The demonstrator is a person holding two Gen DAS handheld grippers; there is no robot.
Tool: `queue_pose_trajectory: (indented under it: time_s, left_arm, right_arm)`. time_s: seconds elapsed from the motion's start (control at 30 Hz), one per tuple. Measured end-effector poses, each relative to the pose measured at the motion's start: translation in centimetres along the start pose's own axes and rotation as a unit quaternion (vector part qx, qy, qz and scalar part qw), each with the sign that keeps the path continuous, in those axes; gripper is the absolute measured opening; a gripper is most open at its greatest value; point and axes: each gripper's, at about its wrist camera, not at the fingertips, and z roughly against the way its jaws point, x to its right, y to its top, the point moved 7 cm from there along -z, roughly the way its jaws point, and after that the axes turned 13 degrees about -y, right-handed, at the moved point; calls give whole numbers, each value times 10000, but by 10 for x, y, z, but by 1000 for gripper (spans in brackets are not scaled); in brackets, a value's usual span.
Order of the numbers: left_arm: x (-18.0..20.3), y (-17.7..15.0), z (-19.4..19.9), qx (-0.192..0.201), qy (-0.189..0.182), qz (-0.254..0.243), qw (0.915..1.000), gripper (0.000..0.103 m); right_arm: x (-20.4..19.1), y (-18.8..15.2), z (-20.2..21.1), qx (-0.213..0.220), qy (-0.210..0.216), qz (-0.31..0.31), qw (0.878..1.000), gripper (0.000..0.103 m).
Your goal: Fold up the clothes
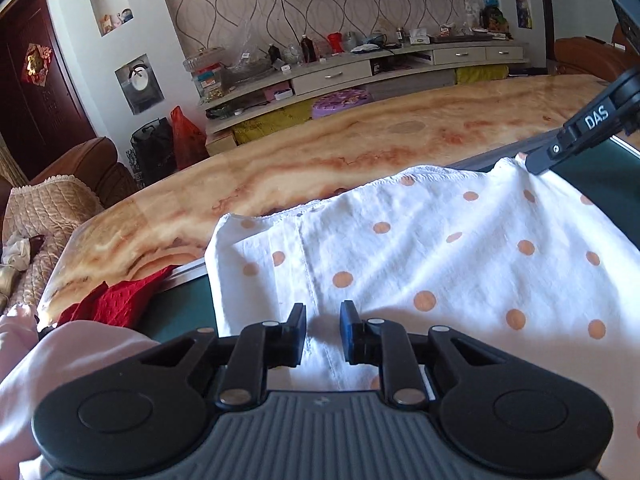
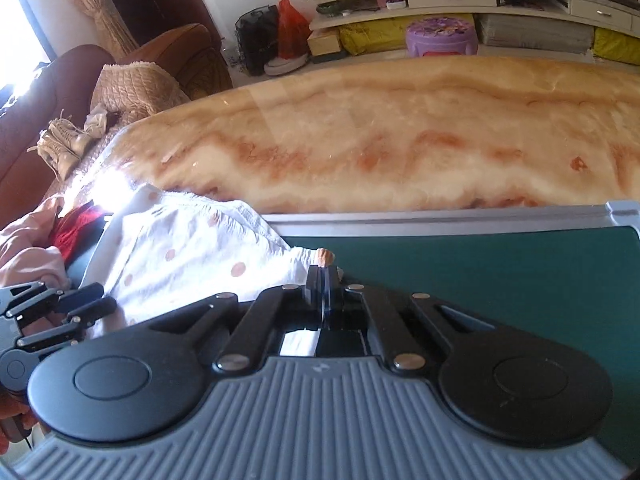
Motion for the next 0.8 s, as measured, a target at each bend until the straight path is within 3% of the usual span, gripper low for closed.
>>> queue_pose_trajectory:
  time_s: [0.1,0.17,0.4,0.47,0.53,0.8]
  left_arm:
    - [-1,0,0,63,59,-7,10000,21]
    - [-2,-1,0,131,63,21,9999,22]
    - [-4,-8,0,449,139,133,9988,25]
    - [-4,-10,1,536,163,133,9983,25]
    - [-6,-10,0,579,145,215,9980,25]
    - [-26,-15,-1,699,-283,908,9930,27]
  right_arm:
    - [16,-1,-4,-28,297,-560,9980,14]
    - [29,-2,-5,-116,332,-905,9953,29]
    - [61,-14,0,-129,520,-1618,9854,27]
    - [57,-16,1,-71,323,-1330,9906,20]
    - [41,-17,2,-98,173,-818,9965,20]
    - [2,-14,-1,-338,380,-300,9983,21]
